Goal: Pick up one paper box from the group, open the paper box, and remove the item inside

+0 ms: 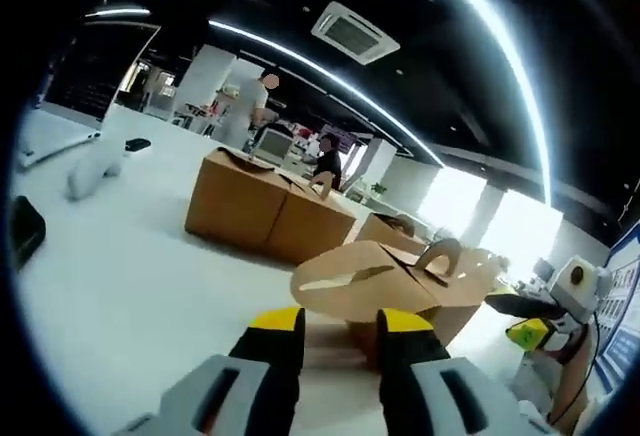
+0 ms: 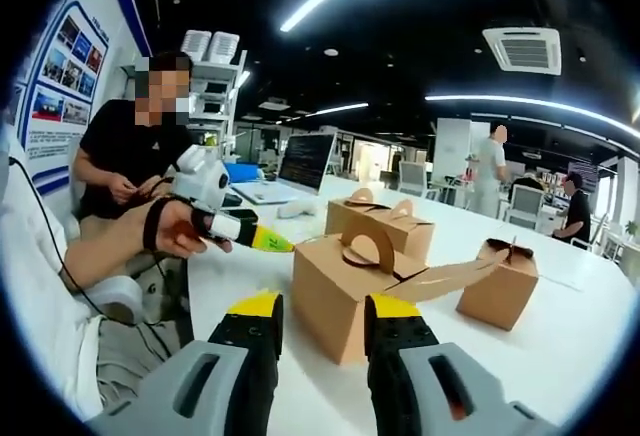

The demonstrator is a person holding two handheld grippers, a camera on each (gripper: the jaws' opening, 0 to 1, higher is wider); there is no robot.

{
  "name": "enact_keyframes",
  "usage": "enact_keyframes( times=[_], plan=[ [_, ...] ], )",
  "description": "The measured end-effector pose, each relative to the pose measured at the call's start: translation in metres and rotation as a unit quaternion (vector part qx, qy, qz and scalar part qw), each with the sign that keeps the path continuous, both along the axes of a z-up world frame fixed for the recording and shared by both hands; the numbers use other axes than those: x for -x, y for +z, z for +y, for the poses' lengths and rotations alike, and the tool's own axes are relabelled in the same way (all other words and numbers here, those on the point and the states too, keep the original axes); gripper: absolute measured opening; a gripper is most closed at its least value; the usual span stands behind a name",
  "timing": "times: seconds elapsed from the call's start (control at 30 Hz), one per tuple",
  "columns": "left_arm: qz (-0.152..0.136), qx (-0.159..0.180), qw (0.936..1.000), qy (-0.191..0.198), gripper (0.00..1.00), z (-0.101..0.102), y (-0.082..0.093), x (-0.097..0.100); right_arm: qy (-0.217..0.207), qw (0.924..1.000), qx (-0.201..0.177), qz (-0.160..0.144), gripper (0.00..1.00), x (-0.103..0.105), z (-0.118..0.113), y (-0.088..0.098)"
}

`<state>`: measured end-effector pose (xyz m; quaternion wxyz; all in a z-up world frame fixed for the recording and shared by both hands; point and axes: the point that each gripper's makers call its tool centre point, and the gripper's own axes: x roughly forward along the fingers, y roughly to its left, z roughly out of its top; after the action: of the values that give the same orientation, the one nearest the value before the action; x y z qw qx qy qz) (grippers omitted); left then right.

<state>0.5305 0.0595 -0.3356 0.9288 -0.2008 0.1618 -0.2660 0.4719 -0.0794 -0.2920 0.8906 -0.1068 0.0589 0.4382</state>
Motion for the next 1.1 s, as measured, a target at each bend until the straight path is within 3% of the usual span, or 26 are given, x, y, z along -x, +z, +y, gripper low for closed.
enact_keyframes(
  times=[0.3, 0.43, 0.57, 0.8, 1.1],
  plan=[
    [-0.002, -0.027, 0.9995, -0.018, 0.31, -0.008, -0.006, 0.008, -0.002, 1.0000, 0.002, 0.002, 0.33, -0.001, -0.001, -0.002],
    [0.009, -0.009, 0.9995, -0.029, 0.32, -0.007, -0.005, 0.012, -0.003, 1.0000, 0.004, 0.003, 0.33, -0.001, -0.001, -0.003],
    [0.004, -0.020, 0.9994, -0.028, 0.34, -0.005, -0.003, 0.015, -0.004, 1.0000, 0.006, 0.005, 0.33, -0.002, -0.002, -0.005],
    [-0.017, -0.014, 0.9996, -0.018, 0.34, 0.003, 0.013, 0.021, -0.005, 1.0000, 0.004, 0.002, 0.33, -0.001, -0.003, -0.001],
    [-0.046, -0.022, 0.9983, -0.027, 0.35, -0.002, 0.029, 0.034, -0.007, 1.0000, 0.003, 0.001, 0.33, -0.001, -0.006, 0.000]
  ],
)
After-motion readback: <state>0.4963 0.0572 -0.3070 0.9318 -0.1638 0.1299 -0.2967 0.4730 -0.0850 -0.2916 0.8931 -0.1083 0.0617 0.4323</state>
